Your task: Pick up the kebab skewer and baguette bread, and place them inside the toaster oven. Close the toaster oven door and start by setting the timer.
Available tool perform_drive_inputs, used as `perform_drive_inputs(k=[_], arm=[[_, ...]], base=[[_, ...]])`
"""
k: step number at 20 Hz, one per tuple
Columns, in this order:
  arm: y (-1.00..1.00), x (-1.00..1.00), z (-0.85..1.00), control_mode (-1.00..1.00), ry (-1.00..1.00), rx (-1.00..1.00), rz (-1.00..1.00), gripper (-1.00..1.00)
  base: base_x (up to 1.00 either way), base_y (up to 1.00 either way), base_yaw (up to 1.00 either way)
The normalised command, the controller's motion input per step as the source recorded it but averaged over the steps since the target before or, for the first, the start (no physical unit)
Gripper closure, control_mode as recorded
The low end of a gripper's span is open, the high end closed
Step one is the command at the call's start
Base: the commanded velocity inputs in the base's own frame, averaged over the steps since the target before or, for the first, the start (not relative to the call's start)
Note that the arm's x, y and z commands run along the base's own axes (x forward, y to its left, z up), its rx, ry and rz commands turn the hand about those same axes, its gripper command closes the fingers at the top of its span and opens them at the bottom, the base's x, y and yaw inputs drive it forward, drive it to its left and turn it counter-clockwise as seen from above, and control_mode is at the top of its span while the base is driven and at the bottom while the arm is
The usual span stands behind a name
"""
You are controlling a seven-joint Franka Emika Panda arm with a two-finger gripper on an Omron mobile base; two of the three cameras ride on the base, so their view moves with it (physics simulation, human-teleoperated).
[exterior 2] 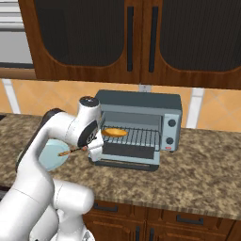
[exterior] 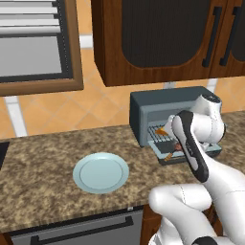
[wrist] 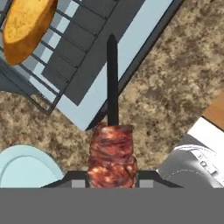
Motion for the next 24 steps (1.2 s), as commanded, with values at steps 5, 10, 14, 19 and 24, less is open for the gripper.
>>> perform_drive_inputs(k=[5,10,14,19,24], arm=[[-0.84,0.02,0.36,-1.00,0.00,0.10,-0.55,1.00],[-0.47,0.18,0.20,-1.00,-0.03,0.09,-0.42,1.00],[-0.26,0.04,0.00,-1.00,-0.06,0.04,-0.10,1.00],[-0.38,0.10,-0.05,-1.00,-0.15,0.06,-0.08,1.00],[-0.25,0.26,-0.02,-1.00,-0.16,0.07,-0.02,1.00]], base=[[0.00,0.00,0.00],[0.00,0.00,0.00],[0.00,0.00,0.00],[0.00,0.00,0.00],[0.00,0.00,0.00]])
